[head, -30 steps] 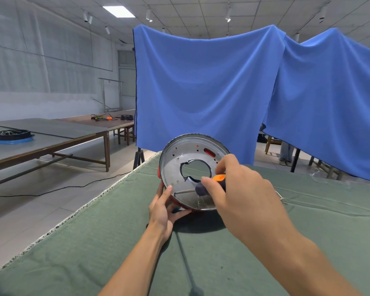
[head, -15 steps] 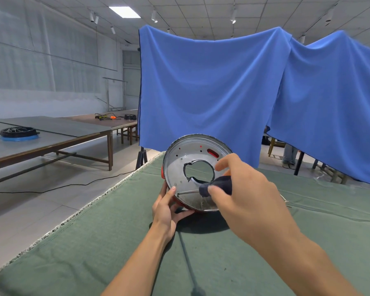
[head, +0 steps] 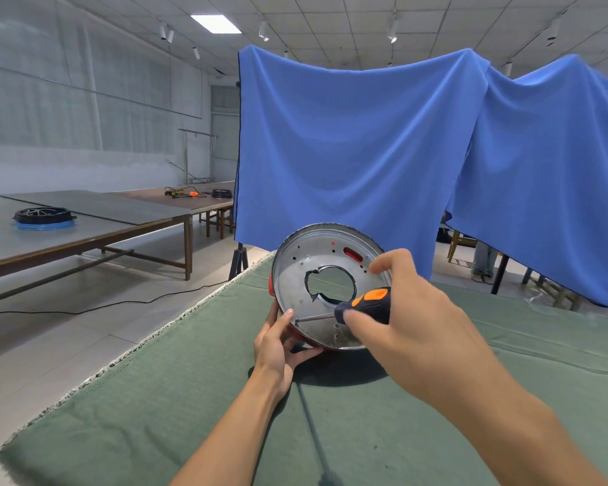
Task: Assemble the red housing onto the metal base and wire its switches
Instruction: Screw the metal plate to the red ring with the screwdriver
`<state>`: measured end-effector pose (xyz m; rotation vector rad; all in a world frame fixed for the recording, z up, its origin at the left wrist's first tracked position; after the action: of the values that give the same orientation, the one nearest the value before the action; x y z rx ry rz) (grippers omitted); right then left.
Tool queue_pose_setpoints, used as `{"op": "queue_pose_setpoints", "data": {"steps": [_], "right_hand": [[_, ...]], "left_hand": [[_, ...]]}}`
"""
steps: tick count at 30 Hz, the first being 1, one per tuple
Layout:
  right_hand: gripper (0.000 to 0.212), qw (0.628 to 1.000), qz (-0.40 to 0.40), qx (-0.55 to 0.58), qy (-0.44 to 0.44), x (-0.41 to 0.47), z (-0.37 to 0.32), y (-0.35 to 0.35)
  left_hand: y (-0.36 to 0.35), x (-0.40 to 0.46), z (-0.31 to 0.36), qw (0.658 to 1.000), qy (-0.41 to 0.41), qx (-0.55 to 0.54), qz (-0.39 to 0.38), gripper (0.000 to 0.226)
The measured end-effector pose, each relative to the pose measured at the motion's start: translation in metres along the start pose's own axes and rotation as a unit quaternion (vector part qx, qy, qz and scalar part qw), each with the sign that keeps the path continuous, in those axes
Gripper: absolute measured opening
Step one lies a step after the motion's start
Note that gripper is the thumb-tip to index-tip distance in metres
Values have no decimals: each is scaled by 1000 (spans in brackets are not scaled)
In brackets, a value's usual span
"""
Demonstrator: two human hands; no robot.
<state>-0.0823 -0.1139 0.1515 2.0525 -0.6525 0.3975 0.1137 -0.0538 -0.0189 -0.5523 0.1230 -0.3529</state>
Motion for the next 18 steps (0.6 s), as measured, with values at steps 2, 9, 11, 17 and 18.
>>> {"op": "queue_pose_setpoints", "data": {"steps": [2,9,11,17,18], "right_hand": [[24,1000,-9,8,10,-3,-1,0],[27,999,3,6,-37,1,7,7],[26,999,-17,24,-30,-1,5,6],[31,999,10,-33,-42,6,3,8],[28,998,-16,6,-52,7,4,8]], "left_hand": [[-1,-1,0,1000,-3,8,-4,43],[0,-1,0,1000,-9,23,5,47],[-1,-1,0,999,-11,31,3,48],[-1,-2,1,999,-15,33,5,49],[-1,-2,1,999,-15,30,6,49]]}}
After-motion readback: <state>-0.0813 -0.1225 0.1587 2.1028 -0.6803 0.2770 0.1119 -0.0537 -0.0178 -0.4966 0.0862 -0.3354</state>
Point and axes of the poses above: each hand's wrist, its own x-axis towards the middle knuckle, its own y-axis out of the back of the hand, z = x × y, the point moved 3 cm from there along x, towards the middle knuckle, and after that the axes turned 13 degrees about x, right-handed, at the moved point
